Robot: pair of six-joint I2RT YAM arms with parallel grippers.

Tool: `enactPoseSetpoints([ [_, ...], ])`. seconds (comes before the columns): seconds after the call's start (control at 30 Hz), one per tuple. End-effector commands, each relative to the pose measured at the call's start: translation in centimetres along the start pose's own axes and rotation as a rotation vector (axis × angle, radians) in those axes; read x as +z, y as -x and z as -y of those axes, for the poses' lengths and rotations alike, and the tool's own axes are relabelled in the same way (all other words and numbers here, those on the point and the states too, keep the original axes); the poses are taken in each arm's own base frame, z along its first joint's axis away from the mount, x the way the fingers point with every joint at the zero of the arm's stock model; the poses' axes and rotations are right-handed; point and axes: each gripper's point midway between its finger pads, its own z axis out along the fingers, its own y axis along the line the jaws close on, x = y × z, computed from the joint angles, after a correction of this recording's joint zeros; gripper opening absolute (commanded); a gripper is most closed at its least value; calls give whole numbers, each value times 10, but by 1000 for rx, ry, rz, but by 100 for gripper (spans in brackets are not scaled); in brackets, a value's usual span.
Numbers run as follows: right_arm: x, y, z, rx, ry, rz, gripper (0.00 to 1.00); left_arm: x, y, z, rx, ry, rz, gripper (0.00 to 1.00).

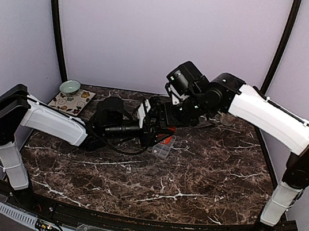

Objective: Sort the pills into containers
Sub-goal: Pass from the right arm to the left

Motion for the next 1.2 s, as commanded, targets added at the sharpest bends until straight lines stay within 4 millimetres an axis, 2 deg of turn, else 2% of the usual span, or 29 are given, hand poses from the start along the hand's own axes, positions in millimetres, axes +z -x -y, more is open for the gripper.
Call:
enactPoseSetpoints([
  [0.0, -12, 10, -8, 6, 40, 67, 71, -8, 27, 6, 39, -5, 62, 0],
  [0.4, -27, 12, -7, 23, 62, 94, 72, -9, 28, 4, 43, 3, 64, 0],
  [0.97, -34, -2, -6, 9, 96, 69, 73, -9, 28, 1, 40, 6, 65, 0],
  [1.17, -43, -5, -4, 6, 111, 76, 73, -11, 28, 1, 38, 7, 65, 0],
])
